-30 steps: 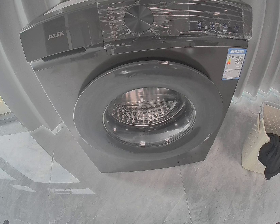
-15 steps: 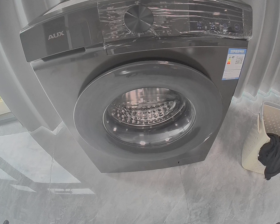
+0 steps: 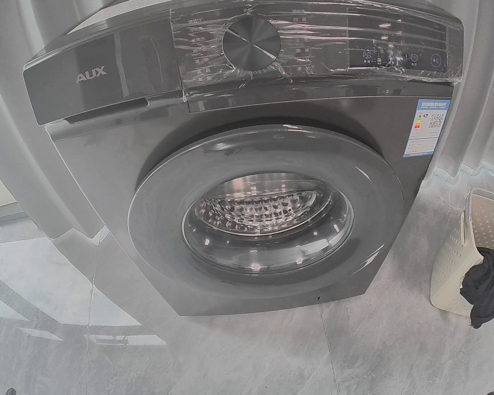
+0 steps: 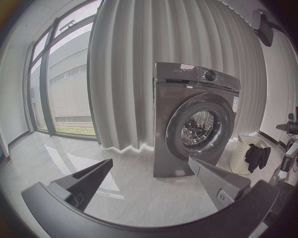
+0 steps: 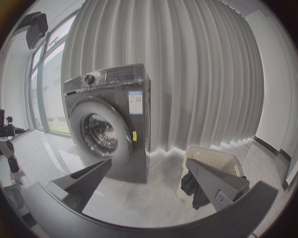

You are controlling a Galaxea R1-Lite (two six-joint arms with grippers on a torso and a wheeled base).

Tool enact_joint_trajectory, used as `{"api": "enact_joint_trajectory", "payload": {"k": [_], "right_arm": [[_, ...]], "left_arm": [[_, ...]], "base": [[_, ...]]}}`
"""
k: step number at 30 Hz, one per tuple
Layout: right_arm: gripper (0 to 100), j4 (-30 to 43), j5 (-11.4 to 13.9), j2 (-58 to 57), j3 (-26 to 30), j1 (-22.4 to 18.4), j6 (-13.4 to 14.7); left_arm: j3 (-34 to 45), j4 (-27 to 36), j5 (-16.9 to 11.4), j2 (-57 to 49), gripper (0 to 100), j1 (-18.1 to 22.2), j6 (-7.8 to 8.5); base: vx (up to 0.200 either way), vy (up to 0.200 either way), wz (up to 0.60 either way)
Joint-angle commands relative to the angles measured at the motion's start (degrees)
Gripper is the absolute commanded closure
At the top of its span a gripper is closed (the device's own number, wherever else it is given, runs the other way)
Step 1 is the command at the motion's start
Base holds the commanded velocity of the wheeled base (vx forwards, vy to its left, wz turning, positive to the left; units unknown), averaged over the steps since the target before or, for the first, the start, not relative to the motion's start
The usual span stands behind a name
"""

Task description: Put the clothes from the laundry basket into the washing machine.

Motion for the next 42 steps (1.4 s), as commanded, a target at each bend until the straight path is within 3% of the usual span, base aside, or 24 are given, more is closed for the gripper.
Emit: {"api": "enact_joint_trajectory", "payload": {"k": [1, 4, 7, 12, 17, 22, 31, 42], "right_arm": [[0, -1.07, 2.28, 6.48, -14.77, 0.94, 1.13], [0, -0.55, 6.15, 15.01, -18.72, 4.1, 3.24], [0, -0.99, 7.64, 25.47, -20.74, 6.91, 7.54], [0, -4.94, 10.1, 39.88, -21.18, 12.01, 7.19], [0, -7.67, 9.75, 48.58, -22.41, 12.63, 5.35], [0, -8.98, 10.36, 53.42, -23.82, 13.68, 5.78], [0, -18.12, 10.28, 64.84, -24.44, 14.39, 5.87], [0, -27.7, 10.01, 76.36, -27.25, 18.6, 6.93]], "left_arm": [[1.01, -0.09, 0.07, -0.84, 0, 0.02, -0.1], [1.01, -0.09, -0.02, -0.84, 0, 0.02, -0.1], [1.01, -0.09, -0.02, -0.84, 0, 0.02, -0.19], [1.01, 0.0, 0.16, -0.84, 0, 0.02, -0.28], [1.01, -0.09, 0.07, -0.84, 0, 0.02, -0.28], [1.01, -0.09, 0.07, -0.84, 0, 0.02, -0.28], [1.01, -0.09, 0.07, -0.84, 0, 0.02, -0.28], [1.01, -0.09, 0.07, -0.84, 0, 0.02, -0.28]], "base": [[0.0, 0.0, 0.0], [0.0, 0.0, 0.0], [0.0, 0.0, 0.0], [0.16, 0.0, 0.0], [0.08, 0.0, 0.0], [0.0, 0.0, 0.0], [0.0, 0.0, 0.0], [0.0, 0.0, 0.0]]}}
